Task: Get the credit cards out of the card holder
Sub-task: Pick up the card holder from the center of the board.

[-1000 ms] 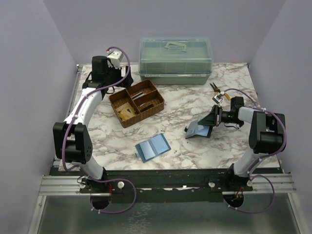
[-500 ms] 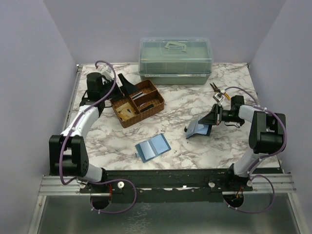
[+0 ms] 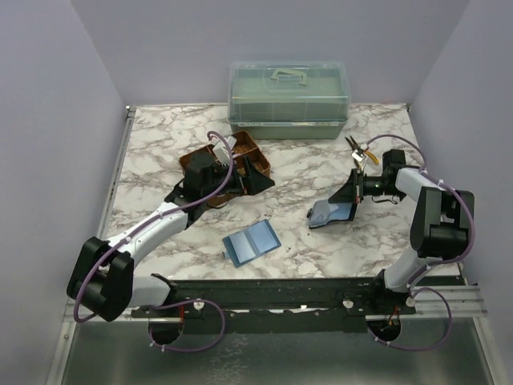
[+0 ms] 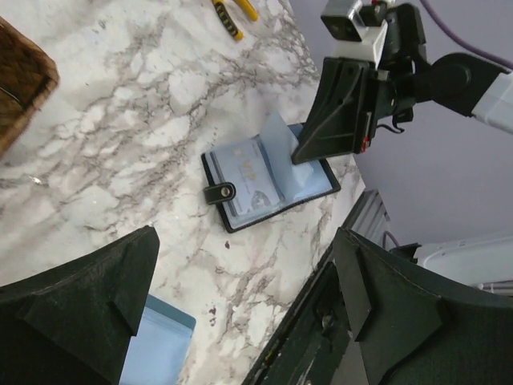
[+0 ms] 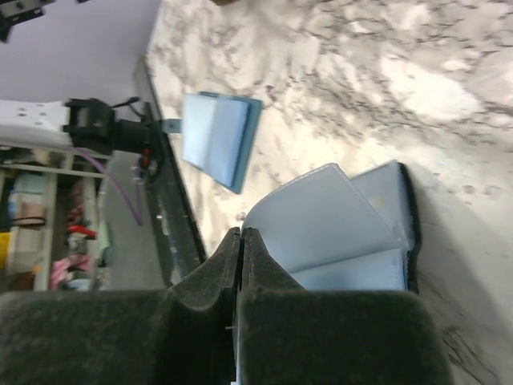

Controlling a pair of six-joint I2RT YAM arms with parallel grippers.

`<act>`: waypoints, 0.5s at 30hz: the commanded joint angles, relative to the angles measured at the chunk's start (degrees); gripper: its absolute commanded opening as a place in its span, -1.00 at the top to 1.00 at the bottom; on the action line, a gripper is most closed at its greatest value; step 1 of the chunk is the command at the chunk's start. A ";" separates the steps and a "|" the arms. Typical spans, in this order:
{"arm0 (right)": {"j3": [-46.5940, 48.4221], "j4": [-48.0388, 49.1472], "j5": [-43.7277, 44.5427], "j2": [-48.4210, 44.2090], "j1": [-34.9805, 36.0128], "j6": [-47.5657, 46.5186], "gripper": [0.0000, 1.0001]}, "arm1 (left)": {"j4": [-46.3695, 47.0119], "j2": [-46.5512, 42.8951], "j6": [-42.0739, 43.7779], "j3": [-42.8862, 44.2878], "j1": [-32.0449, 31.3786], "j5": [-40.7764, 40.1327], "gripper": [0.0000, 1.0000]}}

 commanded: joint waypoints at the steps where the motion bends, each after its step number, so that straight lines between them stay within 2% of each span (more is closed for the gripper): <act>1: 2.63 -1.82 10.85 -3.37 -0.36 -3.30 1.00 | 7.50 1.84 -4.33 -2.21 -5.42 -6.55 -0.97; 10: 2.52 -4.21 24.68 -5.10 -0.36 -8.65 1.00 | 12.03 11.85 -5.35 0.20 -12.78 -10.88 -0.95; 15: 0.78 -2.41 31.54 -6.11 -0.39 -7.43 1.00 | 14.96 17.99 -7.04 2.38 -16.11 -12.44 -0.94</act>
